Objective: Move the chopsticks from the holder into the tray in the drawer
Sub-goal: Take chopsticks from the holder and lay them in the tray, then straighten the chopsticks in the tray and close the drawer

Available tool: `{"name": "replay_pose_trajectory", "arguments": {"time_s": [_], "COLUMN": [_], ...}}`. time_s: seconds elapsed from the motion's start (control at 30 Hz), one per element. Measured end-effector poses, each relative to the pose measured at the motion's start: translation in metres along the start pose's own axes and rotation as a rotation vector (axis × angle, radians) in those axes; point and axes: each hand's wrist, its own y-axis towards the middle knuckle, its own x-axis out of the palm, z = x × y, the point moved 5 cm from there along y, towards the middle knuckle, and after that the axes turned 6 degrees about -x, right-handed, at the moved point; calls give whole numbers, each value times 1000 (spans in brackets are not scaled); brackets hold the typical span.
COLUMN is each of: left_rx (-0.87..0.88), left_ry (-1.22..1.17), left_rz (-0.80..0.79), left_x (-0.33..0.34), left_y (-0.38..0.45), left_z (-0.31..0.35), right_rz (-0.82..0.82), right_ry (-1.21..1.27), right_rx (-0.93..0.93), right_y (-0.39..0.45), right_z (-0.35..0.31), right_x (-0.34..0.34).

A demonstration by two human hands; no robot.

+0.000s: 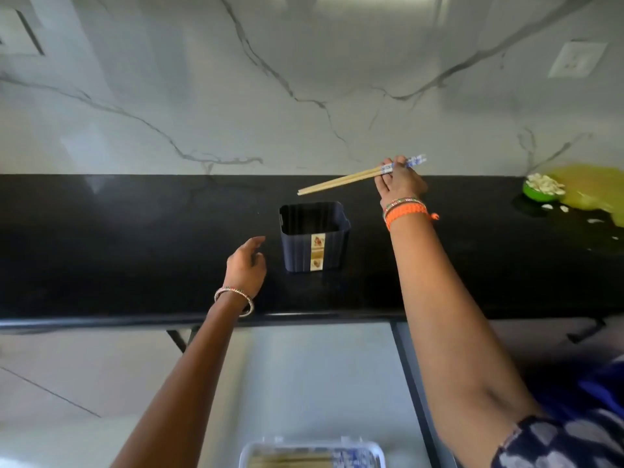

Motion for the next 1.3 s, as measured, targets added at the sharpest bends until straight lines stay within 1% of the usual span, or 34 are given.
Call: {"name": "replay_pose_trajectory", "arguments": {"time_s": [0.07,0.17,0.23,0.3,0.4,0.47,0.53,0.63,0.7,0.77,0.83,0.9,0.93,0.97,1.0,1.07,1.1,1.13,1.17,1.2,1.23,1.3], "left_rx": [-63,-178,-264,-344,-496,-605,-688,-748,-761,-745,-710,-684,-672,-665,-657,-632,-630,-641,-654,-660,-664,-679], "left_ry": [-85,-187,-202,-158,-54,12,36,32,15,24,63,99,119,137,152,191,212,232,262,302,345,435], "left_rz": [30,41,25,-2,-61,-161,-271,-299,-317,-342,-346,-336,-330,-320,-309,-269,-235,-198,-157,-120,-102,-146], "left_x": [-1,5,11,14,15,20,28,35,39,43,45,46,47,47,48,49,49,48,46,44,42,40], "left_y": [-35,-99,-142,-182,-228,-247,-261,-272,-276,-280,-282,-284,-286,-287,-288,-290,-290,-289,-289,-287,-285,-286], "left_z": [-12,-47,-79,-112,-161,-187,-204,-214,-216,-216,-215,-214,-214,-214,-213,-212,-210,-209,-208,-207,-207,-209], "right_rz": [12,33,88,184,299,327,351,371,336,326,355,346,301,220,102,-214,-391,-574,-734,-835,-876,-861], "right_ry": [99,183,135,90,-33,-127,-158,-103,-82,-145,-175,-285,-407,-584,-805,-1294,-1534,-1737,-1875,-1948,-1979,-1983], "right_rx": [84,237,385,537,676,726,748,738,737,740,764,718,665,575,444,140,14,-61,-86,-92,-103,-172], "right_y": [-37,-104,-150,-192,-234,-243,-244,-240,-242,-241,-238,-239,-242,-245,-249,-257,-261,-265,-267,-268,-268,-268], "right_z": [13,68,118,165,217,239,253,265,264,263,262,253,245,235,225,211,210,213,218,221,222,219], "right_x": [-39,-117,-177,-234,-295,-314,-321,-319,-314,-315,-317,-318,-317,-316,-316,-319,-322,-325,-331,-337,-341,-344]}}
